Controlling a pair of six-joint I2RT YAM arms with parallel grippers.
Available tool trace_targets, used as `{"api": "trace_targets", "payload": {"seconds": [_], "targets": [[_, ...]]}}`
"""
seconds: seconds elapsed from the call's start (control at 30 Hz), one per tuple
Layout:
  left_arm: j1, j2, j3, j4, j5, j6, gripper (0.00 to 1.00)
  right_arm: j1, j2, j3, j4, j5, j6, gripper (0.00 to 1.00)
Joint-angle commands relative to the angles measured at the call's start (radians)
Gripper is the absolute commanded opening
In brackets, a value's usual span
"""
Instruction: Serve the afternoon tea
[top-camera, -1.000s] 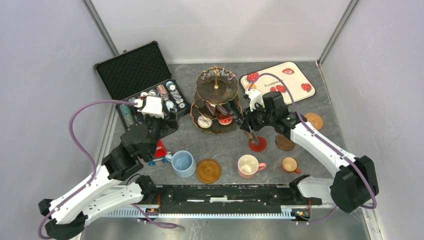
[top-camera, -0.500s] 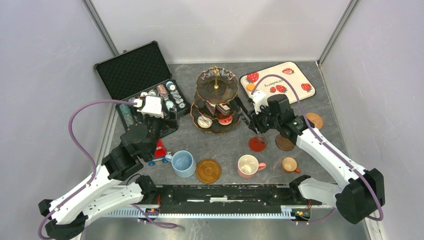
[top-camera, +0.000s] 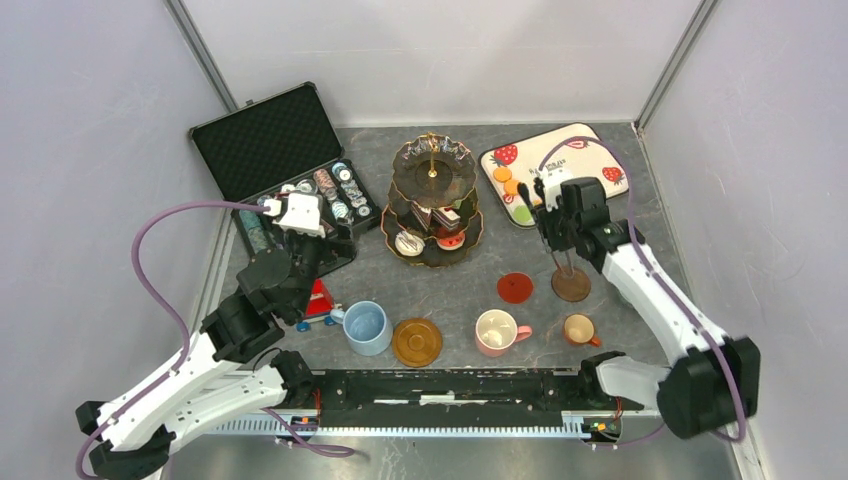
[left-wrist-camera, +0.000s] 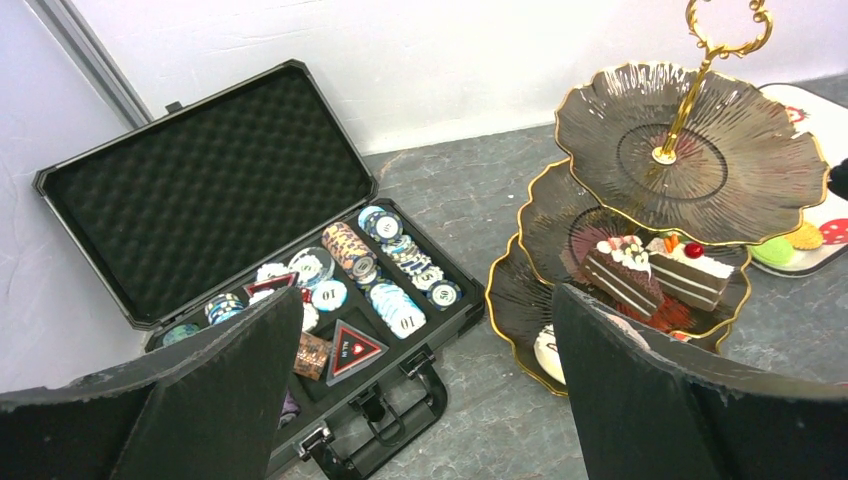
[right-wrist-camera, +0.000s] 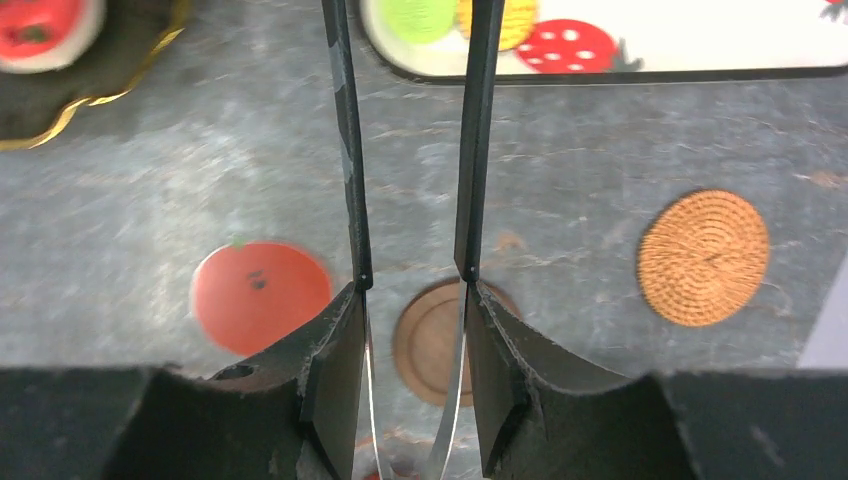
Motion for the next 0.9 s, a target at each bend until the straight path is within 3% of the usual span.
{"api": "trace_targets", "payload": {"seconds": [0.0, 0.37, 0.87], "targets": [[0.005, -0.016, 0.007, 0.008, 0.030, -0.061, 1.00, -0.048, 0.172, 0.161, 0.023, 0.088, 0.017, 0.43], [0.005, -0.001, 0.000, 0.014, 0.032, -0.068, 1.00, -0.094, 0.611, 0.436, 0.091, 0.121, -0.028, 0.43], [0.016, 0.063, 0.001, 0.012, 0.045, -0.079, 1.00, -0.166, 0.771, 0.383, 0.399, 0.067, -0.016, 0.54]]}}
